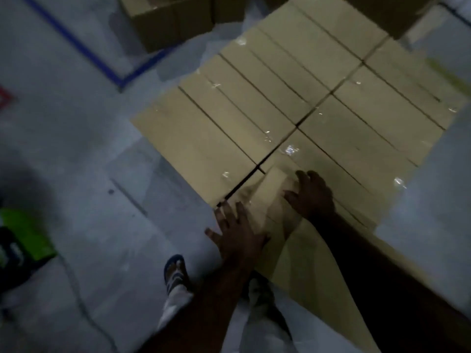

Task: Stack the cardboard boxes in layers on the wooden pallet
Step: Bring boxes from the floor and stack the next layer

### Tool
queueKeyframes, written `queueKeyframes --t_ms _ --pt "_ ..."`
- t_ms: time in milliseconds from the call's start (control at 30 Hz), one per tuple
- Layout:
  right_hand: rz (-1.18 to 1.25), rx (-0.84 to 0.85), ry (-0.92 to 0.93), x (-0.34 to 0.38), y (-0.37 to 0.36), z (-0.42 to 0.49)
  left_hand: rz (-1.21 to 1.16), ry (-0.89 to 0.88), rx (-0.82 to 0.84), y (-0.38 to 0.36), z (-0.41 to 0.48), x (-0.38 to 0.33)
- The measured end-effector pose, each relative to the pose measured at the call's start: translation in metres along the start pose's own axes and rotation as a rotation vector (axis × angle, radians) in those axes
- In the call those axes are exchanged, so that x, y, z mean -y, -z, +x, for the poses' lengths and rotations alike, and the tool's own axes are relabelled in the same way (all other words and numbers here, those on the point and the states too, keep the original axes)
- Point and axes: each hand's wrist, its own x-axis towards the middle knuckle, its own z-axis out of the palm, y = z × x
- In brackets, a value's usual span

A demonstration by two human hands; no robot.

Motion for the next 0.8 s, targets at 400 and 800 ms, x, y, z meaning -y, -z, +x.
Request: queueKeyframes --t_ms 400,800 --pt "0.103 0.155 0.097 -0.007 0.015 0.03 -0.712 0.292 -0.199 0.012 -0.005 -0.012" --pt "-0.236 -0.151 0.546 0.024 -0.001 0.049 -0.853 0.144 -0.33 -0.006 0.018 0.016"
